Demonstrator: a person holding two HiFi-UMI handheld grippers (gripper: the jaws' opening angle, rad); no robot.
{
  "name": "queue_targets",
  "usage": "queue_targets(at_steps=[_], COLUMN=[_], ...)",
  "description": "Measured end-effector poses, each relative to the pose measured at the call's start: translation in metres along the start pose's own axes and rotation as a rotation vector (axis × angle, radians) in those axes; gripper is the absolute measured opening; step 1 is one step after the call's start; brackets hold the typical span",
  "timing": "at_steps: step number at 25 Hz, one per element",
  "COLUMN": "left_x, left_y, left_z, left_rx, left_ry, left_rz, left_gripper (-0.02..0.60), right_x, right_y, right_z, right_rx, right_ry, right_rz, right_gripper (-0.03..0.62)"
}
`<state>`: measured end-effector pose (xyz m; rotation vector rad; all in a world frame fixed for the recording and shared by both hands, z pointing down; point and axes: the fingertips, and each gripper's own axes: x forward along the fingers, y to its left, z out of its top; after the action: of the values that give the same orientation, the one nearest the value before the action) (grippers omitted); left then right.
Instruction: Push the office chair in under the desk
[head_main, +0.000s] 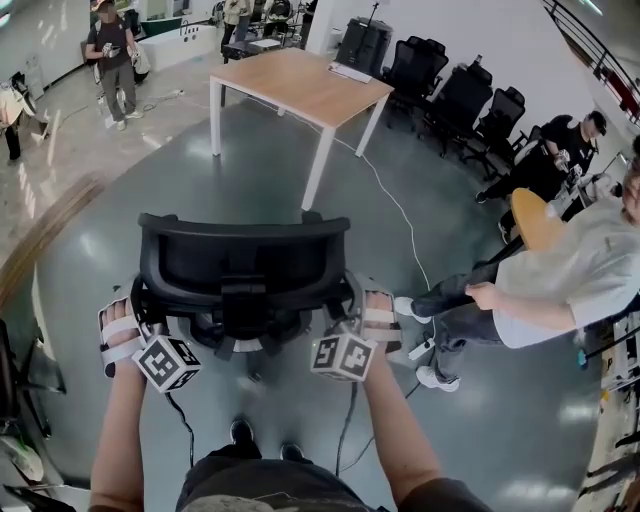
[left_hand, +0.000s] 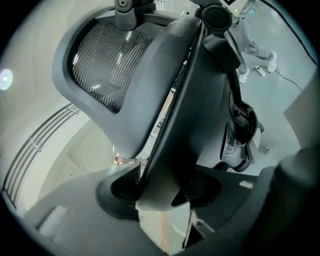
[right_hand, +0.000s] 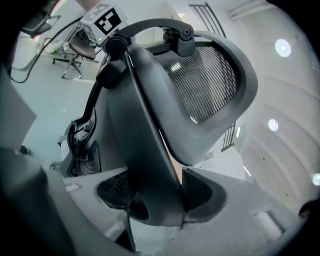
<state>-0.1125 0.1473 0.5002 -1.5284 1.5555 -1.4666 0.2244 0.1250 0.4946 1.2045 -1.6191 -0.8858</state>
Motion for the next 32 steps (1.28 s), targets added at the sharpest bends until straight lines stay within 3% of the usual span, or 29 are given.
queue_targets(at_steps=[3, 12, 19, 24, 32], left_x=[0.021, 0.082, 0.124, 0.173, 0.239], left_y=[0.031, 0.065, 0.063, 0.085, 0.107], left_z=[-0.008, -0.031, -0.019, -0.022, -0.003], left_rx=[0.006, 0.014, 0.028, 0.031, 0.022], left_ry=[-0.016, -0.051, -0.049, -0.052, -0.059], left_rz=[-0.011, -0.012, -0.020, -0.031, -0.014], left_gripper=[0.258, 0.256, 0.255, 0.253, 0.253], right_x=[0.016, 0.058, 0.093, 0.136, 0.207], right_y=[-0.015, -0.016, -0.016, -0.026, -0.047], right_z=[0.029, 0.075, 0.071, 0.093, 0.098], right_rx=[-0.003, -0.001, 0.012, 0.029, 0.030], right_ry=[-0.009, 0.006, 0.008, 0.004, 0.012], right_rz=[0.002, 0.000, 0.002, 0.011, 0.024], right_gripper=[0.248, 0.245, 0.242, 0.239, 0.236])
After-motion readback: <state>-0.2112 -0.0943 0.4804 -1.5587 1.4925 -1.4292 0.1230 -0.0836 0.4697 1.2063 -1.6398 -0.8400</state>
